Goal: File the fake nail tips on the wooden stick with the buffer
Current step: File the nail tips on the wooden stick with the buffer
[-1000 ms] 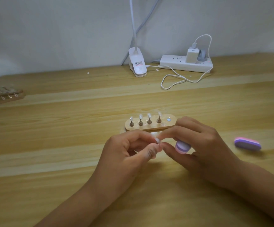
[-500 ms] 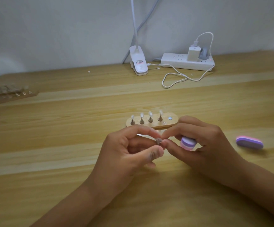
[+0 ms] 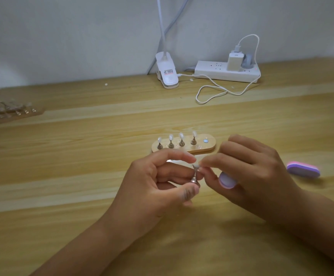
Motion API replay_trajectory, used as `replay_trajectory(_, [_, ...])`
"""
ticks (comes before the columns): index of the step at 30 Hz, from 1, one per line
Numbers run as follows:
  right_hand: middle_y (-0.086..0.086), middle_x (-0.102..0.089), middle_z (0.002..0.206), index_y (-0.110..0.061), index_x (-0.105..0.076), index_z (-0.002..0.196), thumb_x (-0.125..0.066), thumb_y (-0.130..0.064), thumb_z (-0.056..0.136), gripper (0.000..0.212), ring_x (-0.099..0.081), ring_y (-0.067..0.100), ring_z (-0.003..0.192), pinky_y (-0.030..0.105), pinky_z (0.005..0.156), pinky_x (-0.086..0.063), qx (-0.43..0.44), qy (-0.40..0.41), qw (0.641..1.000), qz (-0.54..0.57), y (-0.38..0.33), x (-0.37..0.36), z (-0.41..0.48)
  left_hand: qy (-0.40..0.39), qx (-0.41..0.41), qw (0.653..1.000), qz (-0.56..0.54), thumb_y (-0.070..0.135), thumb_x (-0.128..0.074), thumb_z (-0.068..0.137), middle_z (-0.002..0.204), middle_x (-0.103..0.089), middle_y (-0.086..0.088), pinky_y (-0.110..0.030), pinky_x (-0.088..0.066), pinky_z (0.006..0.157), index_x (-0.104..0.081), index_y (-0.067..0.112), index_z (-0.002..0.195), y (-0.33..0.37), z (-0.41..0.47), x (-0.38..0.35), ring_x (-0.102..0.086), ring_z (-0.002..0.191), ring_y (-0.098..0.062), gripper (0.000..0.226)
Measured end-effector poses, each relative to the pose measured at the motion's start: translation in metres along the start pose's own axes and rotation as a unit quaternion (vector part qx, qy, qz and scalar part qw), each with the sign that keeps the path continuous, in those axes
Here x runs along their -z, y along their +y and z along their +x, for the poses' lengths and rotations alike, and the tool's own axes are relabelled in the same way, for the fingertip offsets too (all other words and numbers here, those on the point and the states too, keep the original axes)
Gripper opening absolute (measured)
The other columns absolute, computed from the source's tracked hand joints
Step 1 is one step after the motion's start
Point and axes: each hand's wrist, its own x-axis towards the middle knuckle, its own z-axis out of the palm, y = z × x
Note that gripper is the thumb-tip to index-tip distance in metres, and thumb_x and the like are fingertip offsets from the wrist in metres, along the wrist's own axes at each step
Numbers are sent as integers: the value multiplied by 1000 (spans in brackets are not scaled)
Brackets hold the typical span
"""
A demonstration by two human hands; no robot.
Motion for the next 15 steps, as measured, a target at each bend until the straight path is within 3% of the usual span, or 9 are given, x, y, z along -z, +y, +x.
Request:
replay_trajectory(6, [8, -57, 67, -1, -75, 79, -73, -6, 89, 11, -47, 26, 61, 33, 60, -42, -7, 4, 1000, 12, -3, 4, 3, 34, -59, 997, 36, 7, -82, 69, 81, -76, -7, -26, -57, 57, -76, 17, 96, 5, -3, -2, -72, 68, -18, 30])
replay_trajectory(9, [6, -56, 70, -2, -75, 86, -69, -11, 87, 11, -47, 21, 66, 30, 63, -42, -40, -14, 995, 92, -8, 10, 3, 46, -111, 988, 94, 6, -84, 67, 87, -75, -4, -25, -58, 61, -77, 14, 93, 8, -6, -4, -73, 73, -18, 28])
replay_trajectory(12, [2, -52, 82, -12, -61, 106, -47, -17, 82, 28, -49, 15, 75, 25, 68, -41, -140, -53, 958, 243, -9, 18, 4, 62, -151, 977, 134, 5, -84, 66, 86, -73, -2, -22, -57, 62, -76, 12, 92, 10, -8, -5, -73, 75, -19, 28])
replay_trajectory(15, [-1, -49, 91, -24, -46, 108, -34, -18, 81, 30, -48, 14, 76, 22, 66, -41, -220, -64, 918, 322, -9, 18, 2, 72, -170, 971, 154, 6, -84, 65, 84, -73, -1, -20, -57, 62, -76, 10, 90, 11, -8, -5, -72, 75, -17, 26])
